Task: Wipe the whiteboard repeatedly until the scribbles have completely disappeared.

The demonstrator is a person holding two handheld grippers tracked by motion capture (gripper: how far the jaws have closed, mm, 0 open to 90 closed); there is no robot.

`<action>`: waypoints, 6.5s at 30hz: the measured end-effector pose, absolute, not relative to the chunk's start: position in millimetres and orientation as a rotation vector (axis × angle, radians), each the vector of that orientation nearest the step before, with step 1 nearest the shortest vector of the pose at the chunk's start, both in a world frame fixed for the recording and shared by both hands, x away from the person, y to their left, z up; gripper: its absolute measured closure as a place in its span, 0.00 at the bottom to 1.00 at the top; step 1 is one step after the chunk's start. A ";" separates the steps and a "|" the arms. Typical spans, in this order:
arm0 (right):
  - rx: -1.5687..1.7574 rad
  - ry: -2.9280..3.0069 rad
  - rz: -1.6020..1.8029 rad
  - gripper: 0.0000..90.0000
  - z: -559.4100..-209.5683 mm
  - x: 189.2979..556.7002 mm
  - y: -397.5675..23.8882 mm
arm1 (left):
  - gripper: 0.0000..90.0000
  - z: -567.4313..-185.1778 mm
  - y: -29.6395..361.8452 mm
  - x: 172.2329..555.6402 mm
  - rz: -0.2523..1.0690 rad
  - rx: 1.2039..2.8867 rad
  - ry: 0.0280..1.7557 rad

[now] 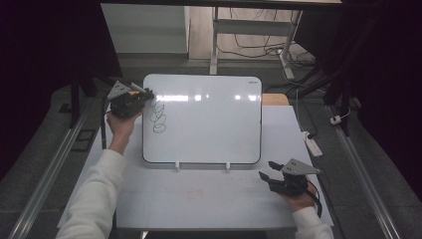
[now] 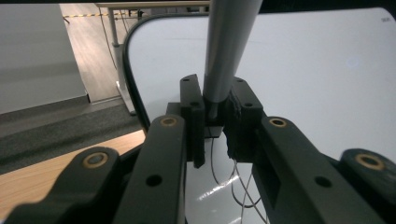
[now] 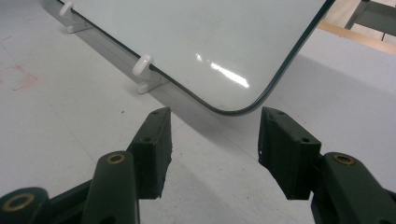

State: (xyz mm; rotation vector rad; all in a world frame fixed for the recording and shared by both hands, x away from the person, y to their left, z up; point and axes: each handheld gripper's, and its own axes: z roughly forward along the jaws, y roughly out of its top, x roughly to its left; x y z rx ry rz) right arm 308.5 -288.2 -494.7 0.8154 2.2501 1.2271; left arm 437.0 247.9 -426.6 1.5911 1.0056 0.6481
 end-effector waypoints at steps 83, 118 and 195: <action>0.807 2.280 1.194 0.48 -499.3 307.8 -284.0 | 0.87 -431.2 257.1 430.0 0.664 1.584 1.081; 0.784 2.305 1.187 0.48 -501.7 307.9 -279.0 | 0.87 -445.9 221.1 411.1 0.663 1.735 0.954; 0.782 2.310 1.193 0.48 -501.7 306.4 -279.2 | 0.87 -453.8 226.2 407.7 0.587 1.676 0.974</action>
